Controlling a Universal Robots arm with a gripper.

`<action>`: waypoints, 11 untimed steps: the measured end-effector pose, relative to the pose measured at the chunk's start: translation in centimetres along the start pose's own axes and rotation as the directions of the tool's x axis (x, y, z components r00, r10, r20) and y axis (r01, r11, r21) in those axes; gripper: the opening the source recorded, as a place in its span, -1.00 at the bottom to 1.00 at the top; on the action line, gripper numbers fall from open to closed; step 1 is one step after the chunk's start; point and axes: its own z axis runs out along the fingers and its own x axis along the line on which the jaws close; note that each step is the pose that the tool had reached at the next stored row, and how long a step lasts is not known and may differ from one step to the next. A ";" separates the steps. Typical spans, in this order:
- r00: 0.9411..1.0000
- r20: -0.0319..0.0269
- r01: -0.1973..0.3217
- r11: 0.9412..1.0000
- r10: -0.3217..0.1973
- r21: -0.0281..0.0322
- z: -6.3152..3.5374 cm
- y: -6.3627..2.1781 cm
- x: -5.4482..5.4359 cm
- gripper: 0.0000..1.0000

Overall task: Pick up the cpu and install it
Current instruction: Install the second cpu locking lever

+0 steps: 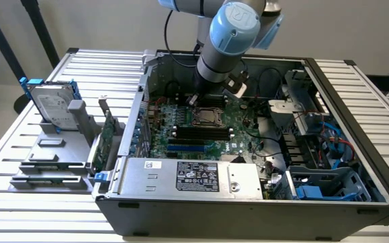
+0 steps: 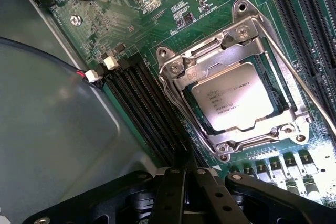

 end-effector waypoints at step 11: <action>1.000 0.000 0.000 1.000 0.000 0.000 -0.16 0.06 -0.1 -0.79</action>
